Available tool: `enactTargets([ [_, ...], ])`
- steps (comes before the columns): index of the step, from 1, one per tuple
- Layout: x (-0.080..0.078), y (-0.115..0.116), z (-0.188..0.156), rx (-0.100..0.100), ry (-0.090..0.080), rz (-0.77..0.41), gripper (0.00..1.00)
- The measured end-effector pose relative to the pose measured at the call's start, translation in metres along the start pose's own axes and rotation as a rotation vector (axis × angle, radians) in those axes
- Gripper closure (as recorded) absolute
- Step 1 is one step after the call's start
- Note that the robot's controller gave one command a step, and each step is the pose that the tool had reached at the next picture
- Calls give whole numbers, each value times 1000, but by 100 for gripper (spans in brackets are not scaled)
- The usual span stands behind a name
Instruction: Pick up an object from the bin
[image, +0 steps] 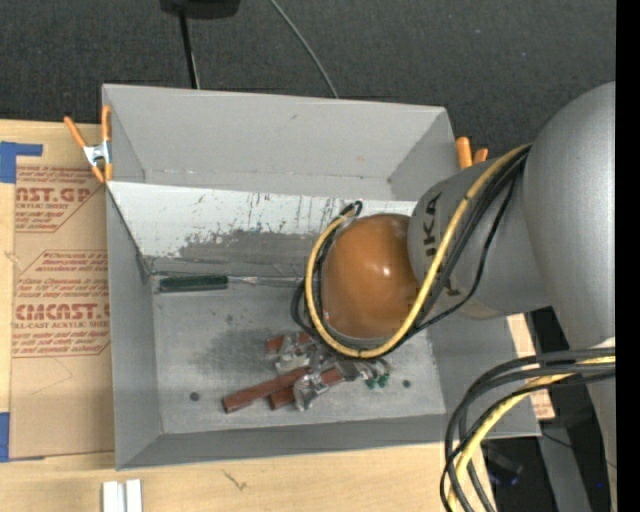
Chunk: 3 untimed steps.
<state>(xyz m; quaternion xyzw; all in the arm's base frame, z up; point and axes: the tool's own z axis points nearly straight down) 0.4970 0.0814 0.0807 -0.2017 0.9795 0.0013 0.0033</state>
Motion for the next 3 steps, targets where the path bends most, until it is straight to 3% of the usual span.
enactTargets([
  [1, 2, 0, -6, -1, 10, 0, 100],
  [3, 1, 0, -31, 0, 7, 1, 100],
])
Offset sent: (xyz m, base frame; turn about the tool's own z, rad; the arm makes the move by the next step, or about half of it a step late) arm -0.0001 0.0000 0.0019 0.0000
